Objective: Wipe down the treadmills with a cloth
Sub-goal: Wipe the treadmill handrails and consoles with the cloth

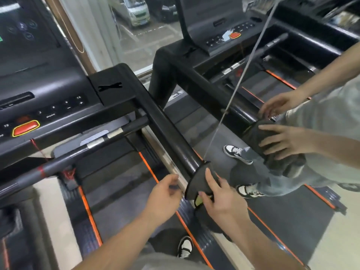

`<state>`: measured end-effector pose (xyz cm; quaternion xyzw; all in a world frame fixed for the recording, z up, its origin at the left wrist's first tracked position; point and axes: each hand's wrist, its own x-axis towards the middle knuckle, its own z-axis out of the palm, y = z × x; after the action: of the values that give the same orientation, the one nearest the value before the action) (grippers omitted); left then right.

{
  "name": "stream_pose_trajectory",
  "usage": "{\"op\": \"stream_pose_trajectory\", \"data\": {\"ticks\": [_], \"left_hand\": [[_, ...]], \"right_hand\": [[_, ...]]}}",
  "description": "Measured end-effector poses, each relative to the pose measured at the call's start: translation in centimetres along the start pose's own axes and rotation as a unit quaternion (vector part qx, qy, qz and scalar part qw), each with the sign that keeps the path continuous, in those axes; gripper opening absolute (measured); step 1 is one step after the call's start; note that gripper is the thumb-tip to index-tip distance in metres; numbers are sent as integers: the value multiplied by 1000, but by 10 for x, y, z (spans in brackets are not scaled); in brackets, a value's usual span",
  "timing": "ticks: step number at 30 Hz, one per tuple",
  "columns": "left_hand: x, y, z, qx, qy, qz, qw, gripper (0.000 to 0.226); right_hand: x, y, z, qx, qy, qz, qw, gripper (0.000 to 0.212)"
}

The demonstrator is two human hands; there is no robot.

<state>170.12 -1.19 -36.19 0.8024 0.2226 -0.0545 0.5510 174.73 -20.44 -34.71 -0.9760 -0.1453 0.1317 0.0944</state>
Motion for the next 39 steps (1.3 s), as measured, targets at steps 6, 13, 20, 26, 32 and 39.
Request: {"op": "stream_pose_trajectory", "data": {"ticks": [6, 13, 20, 26, 32, 39], "left_hand": [[-7, 14, 0, 15, 33, 53, 998, 49], [-13, 28, 28, 49, 79, 140, 986, 29], [-40, 17, 73, 16, 2, 197, 980, 33], [-47, 16, 70, 2, 6, 196, 981, 37], [-40, 14, 47, 33, 49, 180, 982, 35], [-41, 14, 47, 35, 7, 153, 988, 21]], "right_hand": [[92, -52, -15, 105, -49, 18, 993, 72], [5, 8, 0, 159, 21, -23, 987, 70], [-113, 87, 58, 264, 73, 48, 960, 77], [-95, 70, 52, 271, 98, 74, 955, 76], [4, 39, 7, 222, -27, 59, 973, 76], [-16, 36, 8, 318, 63, 96, 941, 64]]}}
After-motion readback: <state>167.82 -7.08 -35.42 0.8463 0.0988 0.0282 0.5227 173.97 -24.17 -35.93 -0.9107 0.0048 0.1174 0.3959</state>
